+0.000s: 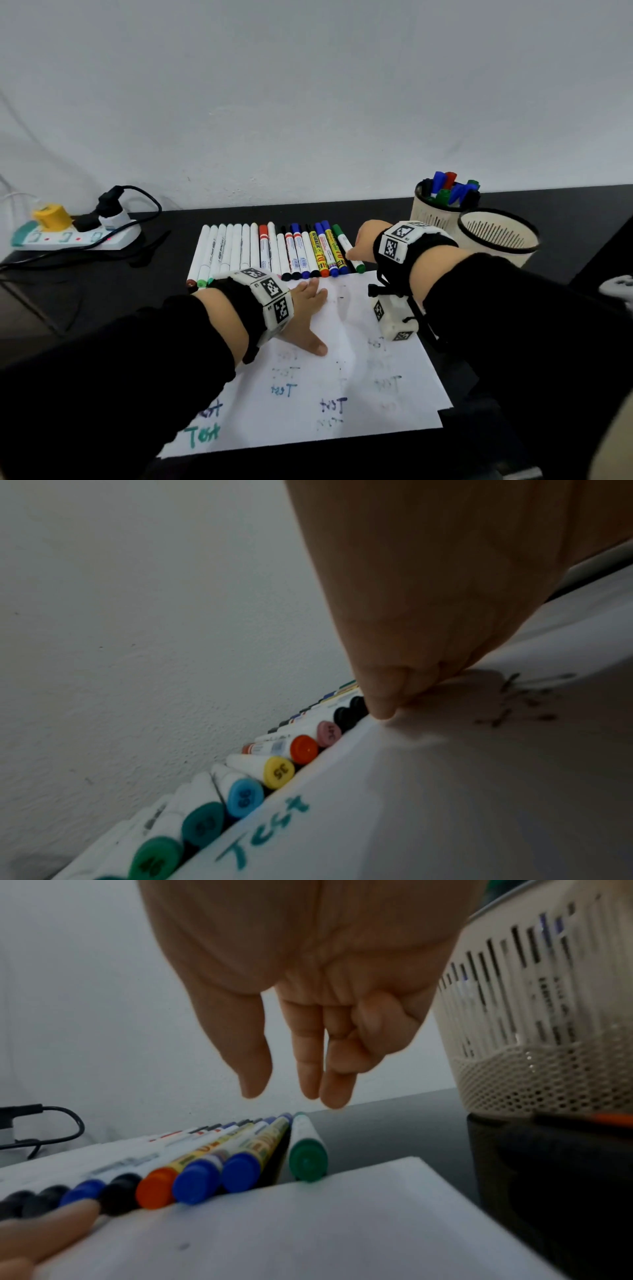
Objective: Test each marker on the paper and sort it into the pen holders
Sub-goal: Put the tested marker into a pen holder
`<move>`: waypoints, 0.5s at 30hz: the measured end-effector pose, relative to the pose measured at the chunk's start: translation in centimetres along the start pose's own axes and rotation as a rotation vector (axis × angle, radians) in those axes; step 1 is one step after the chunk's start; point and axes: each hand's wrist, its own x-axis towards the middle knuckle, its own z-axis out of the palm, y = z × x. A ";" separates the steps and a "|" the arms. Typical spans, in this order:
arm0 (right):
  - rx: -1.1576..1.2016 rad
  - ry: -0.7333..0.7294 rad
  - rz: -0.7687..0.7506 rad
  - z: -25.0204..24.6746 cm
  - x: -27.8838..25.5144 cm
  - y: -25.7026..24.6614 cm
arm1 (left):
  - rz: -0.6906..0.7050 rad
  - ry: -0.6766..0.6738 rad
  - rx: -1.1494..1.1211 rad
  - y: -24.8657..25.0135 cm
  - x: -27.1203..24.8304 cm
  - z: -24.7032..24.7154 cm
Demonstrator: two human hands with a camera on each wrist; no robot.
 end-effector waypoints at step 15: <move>-0.054 0.026 0.074 1.1 0.2 -0.6 | 0.046 0.037 -0.045 -0.7 0.5 1.0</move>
